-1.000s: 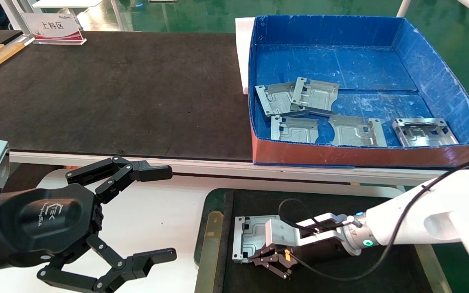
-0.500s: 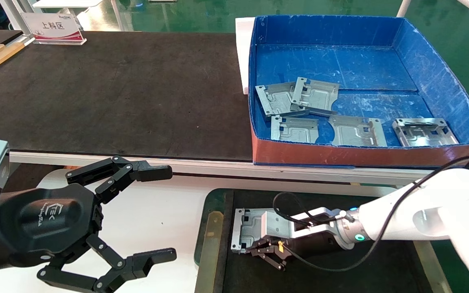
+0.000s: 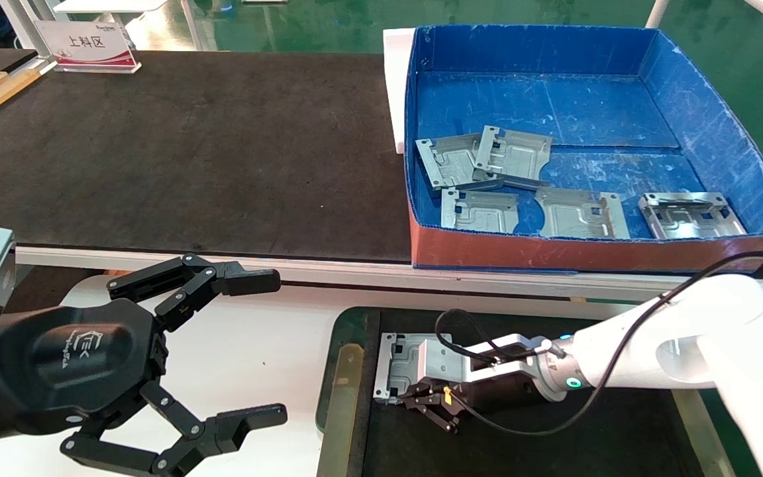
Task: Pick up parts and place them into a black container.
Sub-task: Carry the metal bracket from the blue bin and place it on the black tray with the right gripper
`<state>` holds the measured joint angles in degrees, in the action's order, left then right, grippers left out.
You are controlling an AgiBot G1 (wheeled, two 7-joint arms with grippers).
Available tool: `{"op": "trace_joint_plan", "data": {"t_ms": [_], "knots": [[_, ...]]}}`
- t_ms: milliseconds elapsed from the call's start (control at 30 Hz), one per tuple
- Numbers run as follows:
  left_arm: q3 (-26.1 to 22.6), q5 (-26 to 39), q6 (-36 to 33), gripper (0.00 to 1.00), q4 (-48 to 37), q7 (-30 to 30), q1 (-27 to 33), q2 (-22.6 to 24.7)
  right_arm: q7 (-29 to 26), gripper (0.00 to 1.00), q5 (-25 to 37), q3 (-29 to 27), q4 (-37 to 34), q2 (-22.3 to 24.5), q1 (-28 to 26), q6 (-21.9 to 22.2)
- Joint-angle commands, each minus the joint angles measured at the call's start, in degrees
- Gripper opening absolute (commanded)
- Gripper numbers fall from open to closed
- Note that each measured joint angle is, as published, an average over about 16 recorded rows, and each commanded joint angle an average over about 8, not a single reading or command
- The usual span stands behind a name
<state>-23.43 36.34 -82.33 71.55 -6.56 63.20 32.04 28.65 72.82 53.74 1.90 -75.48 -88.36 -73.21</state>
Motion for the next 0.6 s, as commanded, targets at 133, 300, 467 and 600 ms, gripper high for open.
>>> {"op": "trace_joint_plan", "data": {"t_ms": [133, 300, 467, 600], "knots": [[0.0, 0.0, 0.0, 1.00, 0.0, 0.0, 0.0, 0.0, 0.3, 0.18, -0.1, -0.1, -0.3, -0.3, 0.1, 0.9], [0.0, 0.0, 0.0, 1.00, 0.0, 0.0, 0.0, 0.0, 0.5, 0.80, -0.2, -0.2, -0.3, -0.5, 0.1, 2.6], [0.0, 0.0, 0.0, 1.00, 0.0, 0.0, 0.0, 0.0, 0.6, 1.00, -0.4, -0.3, -0.1, -0.5, 0.3, 3.6], [0.0, 0.0, 0.0, 1.00, 0.0, 0.0, 0.0, 0.0, 0.7, 1.00, -0.5, -0.4, 0.1, -0.4, 0.3, 3.2]]}}
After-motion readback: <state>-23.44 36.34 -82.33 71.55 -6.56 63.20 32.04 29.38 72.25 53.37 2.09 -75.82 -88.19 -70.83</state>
